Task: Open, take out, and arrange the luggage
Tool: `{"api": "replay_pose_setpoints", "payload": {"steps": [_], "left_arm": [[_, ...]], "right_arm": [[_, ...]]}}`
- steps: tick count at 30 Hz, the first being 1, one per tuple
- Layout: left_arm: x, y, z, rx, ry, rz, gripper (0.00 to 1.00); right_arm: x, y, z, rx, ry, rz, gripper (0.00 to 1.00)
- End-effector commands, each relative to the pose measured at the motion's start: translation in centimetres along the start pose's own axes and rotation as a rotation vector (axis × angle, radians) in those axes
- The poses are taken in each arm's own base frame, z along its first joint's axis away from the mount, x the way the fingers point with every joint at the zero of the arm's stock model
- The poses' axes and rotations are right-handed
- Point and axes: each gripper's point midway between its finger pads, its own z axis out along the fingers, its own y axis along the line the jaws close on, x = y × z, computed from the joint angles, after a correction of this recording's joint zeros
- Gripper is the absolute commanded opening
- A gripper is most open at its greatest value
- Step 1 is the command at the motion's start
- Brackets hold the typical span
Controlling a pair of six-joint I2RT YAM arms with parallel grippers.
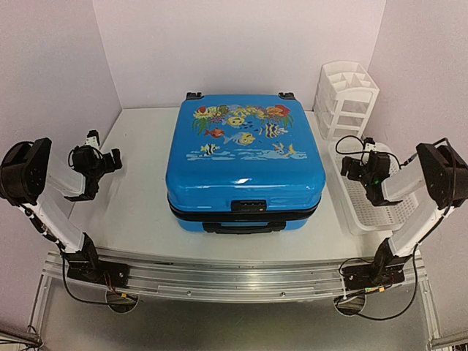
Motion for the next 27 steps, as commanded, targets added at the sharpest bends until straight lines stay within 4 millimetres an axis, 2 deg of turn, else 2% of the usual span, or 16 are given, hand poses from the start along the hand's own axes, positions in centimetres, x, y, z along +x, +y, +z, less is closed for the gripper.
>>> {"api": "replay_pose_setpoints", "payload": {"steps": [1,3,7,10,12,15,17,22,24,27], "left_arm": [[-1.2,0.1,0.4,-0.007,-0.028,-0.014,1.00],[-1.3,0.1,0.3,-0.006,-0.030,-0.012,1.00],[-2.4,-2.0,-0.8,0.117,-0.042,0.034,1.00],[-4.4,-4.5,-2.7,0.255,-0.032,0.106,1.00],[-7.3,-7.2,-4.8,0.390,-0.092,0.207,1.00],[-10.3,-10.6,-7.9,0.520,-0.220,0.329,1.00],[-11.2,-12.9,-9.9,0.622,-0.261,0.415,1.00],[-11.4,-18.7,-14.1,0.858,-0.274,0.592,1.00],[-11.2,-21.2,-16.7,0.980,-0.312,0.696,1.00],[-10.6,-23.7,-20.1,1.125,-0.354,0.784,1.00]], "right_arm": [[-3.0,0.6,-1.0,-0.028,-0.022,-0.004,0.98],[-4.4,1.6,-2.1,-0.086,-0.038,-0.022,0.98],[-6.5,5.4,-5.2,-0.314,-0.036,-0.102,0.98],[-7.4,9.0,-8.9,-0.554,0.027,-0.196,0.96],[-7.4,11.4,-12.0,-0.748,0.051,-0.268,0.95],[-6.3,12.9,-15.7,-0.918,0.094,-0.366,0.94],[-5.5,13.3,-17.7,-0.996,0.133,-0.413,0.94],[-1.0,12.0,-21.0,-1.085,0.295,-0.662,0.89],[0.2,11.7,-21.8,-1.099,0.306,-0.755,0.86],[1.5,11.7,-22.6,-1.130,0.337,-0.810,0.82]]}}
